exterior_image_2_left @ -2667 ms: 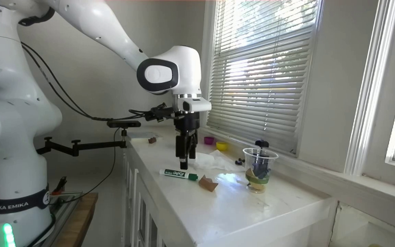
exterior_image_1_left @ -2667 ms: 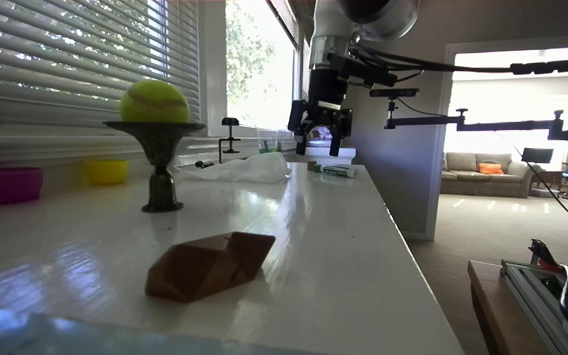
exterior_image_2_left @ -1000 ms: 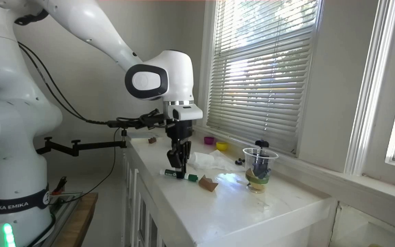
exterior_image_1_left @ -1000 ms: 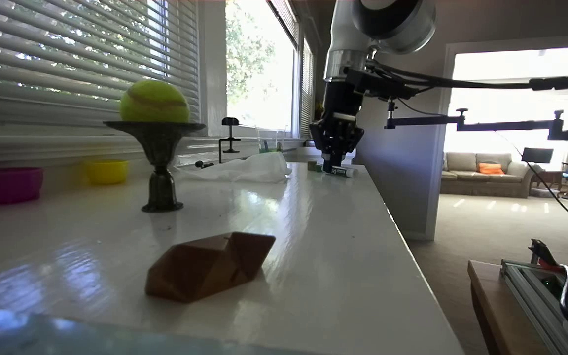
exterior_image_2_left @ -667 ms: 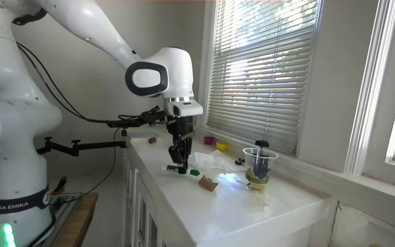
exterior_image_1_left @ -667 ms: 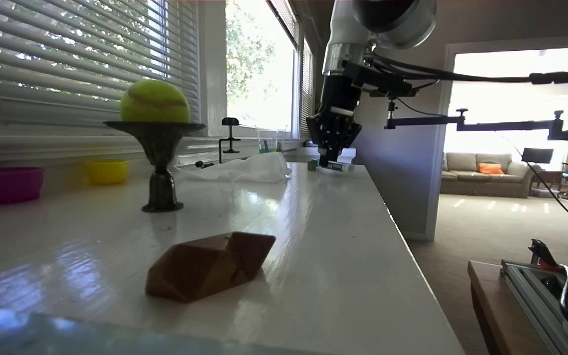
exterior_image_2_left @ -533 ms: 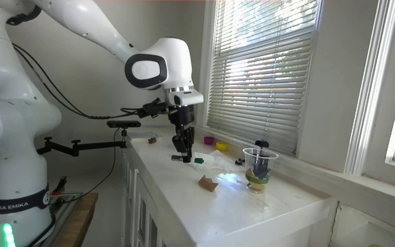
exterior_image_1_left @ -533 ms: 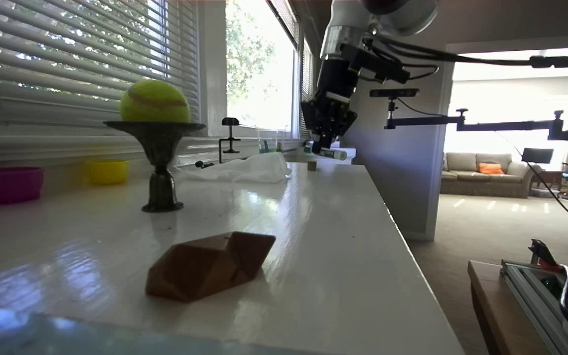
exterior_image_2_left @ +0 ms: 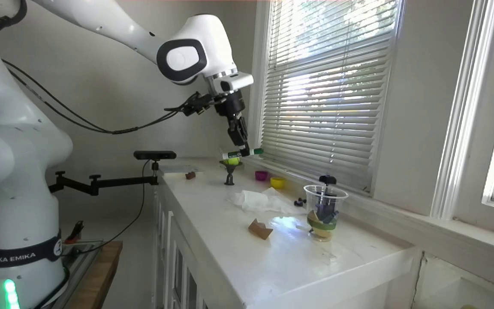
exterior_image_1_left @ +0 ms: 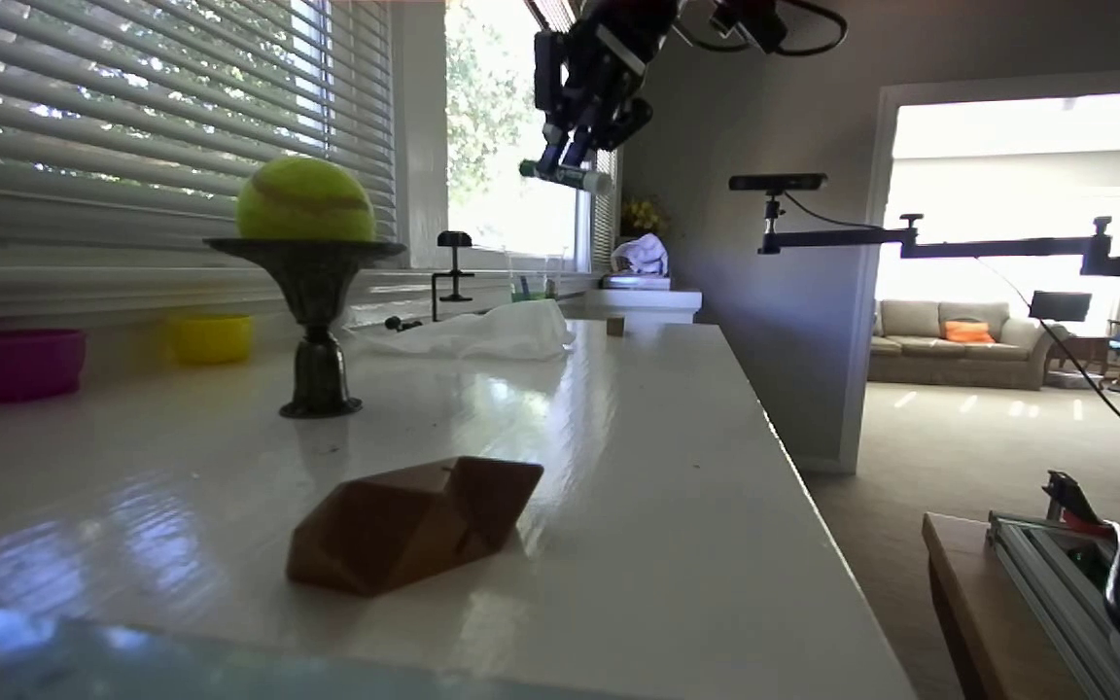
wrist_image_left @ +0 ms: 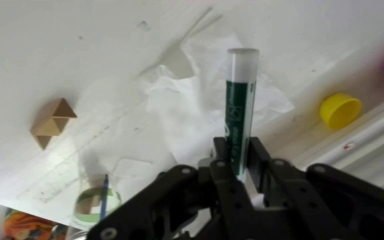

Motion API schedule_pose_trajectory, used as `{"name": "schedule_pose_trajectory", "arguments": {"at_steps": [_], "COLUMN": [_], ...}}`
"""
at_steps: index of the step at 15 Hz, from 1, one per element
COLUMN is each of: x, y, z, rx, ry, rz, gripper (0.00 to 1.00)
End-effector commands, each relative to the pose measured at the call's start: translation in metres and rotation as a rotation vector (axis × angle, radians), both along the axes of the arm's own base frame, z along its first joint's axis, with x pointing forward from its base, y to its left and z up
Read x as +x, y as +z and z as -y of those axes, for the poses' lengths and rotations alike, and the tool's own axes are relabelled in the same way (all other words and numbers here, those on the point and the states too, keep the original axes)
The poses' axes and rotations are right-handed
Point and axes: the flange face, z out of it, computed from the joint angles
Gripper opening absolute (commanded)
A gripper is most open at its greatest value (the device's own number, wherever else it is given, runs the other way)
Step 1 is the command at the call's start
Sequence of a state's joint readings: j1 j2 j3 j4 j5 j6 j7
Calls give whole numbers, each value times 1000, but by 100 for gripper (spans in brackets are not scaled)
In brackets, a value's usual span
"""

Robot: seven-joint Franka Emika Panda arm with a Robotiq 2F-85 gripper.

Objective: Move the green marker to the left

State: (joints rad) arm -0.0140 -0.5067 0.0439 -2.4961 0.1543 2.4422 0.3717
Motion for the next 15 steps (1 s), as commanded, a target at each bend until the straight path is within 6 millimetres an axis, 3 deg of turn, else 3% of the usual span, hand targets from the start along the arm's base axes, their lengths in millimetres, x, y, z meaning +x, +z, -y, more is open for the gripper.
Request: {"name": "schedule_pose_trajectory", "arguments": {"at_steps": [1,3,4,10,11,15], "x": [6,9,4,5,5,15], "y": [24,28,21,24,25,45], "z": [-33,-44,-39,-45,-45,-62], "rx": [-16,-16,-30,-36,-36,-41], "ry": [152,197,150,184,184,223], "rz": [95,117,82,97,98,173], "gripper": [5,5,20,20,5,5]}}
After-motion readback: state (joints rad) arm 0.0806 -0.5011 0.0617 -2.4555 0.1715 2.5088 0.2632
